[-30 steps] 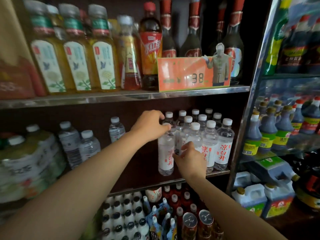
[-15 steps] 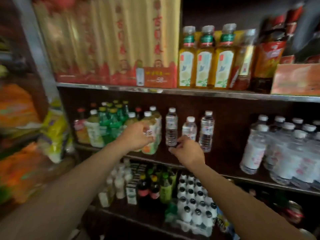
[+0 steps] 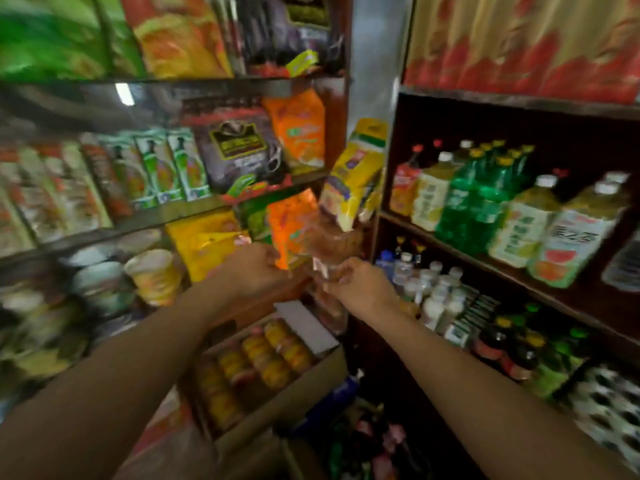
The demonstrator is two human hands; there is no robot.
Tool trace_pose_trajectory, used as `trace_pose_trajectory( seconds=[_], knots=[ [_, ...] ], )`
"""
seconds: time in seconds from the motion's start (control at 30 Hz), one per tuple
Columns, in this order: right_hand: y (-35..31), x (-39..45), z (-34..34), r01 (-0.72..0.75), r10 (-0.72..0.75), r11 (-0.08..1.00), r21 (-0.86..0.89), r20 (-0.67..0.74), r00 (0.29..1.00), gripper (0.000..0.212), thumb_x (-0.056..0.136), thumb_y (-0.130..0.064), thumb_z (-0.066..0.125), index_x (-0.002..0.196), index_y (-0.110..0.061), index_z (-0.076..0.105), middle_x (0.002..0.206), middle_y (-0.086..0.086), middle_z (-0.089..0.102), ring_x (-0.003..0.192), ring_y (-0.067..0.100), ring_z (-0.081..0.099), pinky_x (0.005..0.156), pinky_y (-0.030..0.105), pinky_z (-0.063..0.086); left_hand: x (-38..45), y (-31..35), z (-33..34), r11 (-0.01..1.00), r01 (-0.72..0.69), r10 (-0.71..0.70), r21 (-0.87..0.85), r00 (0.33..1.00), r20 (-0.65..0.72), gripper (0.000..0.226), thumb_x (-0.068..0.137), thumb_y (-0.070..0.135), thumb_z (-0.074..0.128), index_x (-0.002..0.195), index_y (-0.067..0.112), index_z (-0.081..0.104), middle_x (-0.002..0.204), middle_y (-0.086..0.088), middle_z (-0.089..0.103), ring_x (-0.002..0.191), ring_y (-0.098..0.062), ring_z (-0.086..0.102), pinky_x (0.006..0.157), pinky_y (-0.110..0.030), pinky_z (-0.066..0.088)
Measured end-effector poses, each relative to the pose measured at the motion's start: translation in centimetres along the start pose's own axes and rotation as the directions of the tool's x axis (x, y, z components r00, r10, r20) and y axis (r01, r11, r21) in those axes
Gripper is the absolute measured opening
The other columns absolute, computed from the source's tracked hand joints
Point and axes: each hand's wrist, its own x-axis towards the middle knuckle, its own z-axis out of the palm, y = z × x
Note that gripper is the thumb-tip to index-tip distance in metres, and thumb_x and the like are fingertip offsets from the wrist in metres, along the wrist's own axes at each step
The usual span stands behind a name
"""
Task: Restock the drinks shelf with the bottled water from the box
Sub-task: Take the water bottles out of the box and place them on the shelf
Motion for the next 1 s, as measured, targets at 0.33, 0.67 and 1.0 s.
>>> trace_pose_trajectory(
  seconds=[0.33,0.67,1.0],
  knots=[
    [-4.4,0.2,18.3,0.1,-0.064,0.992,-0.079,0.373,0.926,0.047,0.083,-0.045,0.067,0.124,-0.024,0.055,0.113,-0.004,0.065,0.102,0.019,0.062,0.082,0.035,0.053,-3.4,-18.0,5.9,0.916,0.372,-0.358,-0.15,0.927,0.108,0.04,0.079,0.031,0.074,0.112,0.01,0.063,0.106,-0.005,0.065,0.101,-0.018,0.061,0.084,-0.024,0.044],
    [0.7,-0.8,31.5,0.095,0.025,0.983,-0.159,0.619,0.785,0.029,0.085,-0.037,0.067,0.105,-0.017,0.059,0.105,0.002,0.065,0.096,0.023,0.063,0.085,0.041,0.053,-7.9,-27.7,19.2,0.738,0.64,-0.546,-0.214,0.752,0.369,0.039,0.086,0.027,0.068,0.118,0.007,0.062,0.118,-0.01,0.065,0.104,-0.018,0.06,0.078,-0.009,0.04],
    [15.1,-5.3,46.5,-0.037,0.274,0.948,-0.315,0.753,0.598,0.03,0.088,-0.033,0.066,0.111,-0.013,0.061,0.109,0.004,0.064,0.096,0.022,0.062,0.074,0.029,0.049,-12.2,-34.3,39.0,0.543,0.797,-0.598,-0.266,0.589,0.543,0.036,0.082,0.02,0.072,0.114,0.008,0.061,0.108,-0.005,0.061,0.1,-0.019,0.058,0.083,-0.023,0.045]
  ],
)
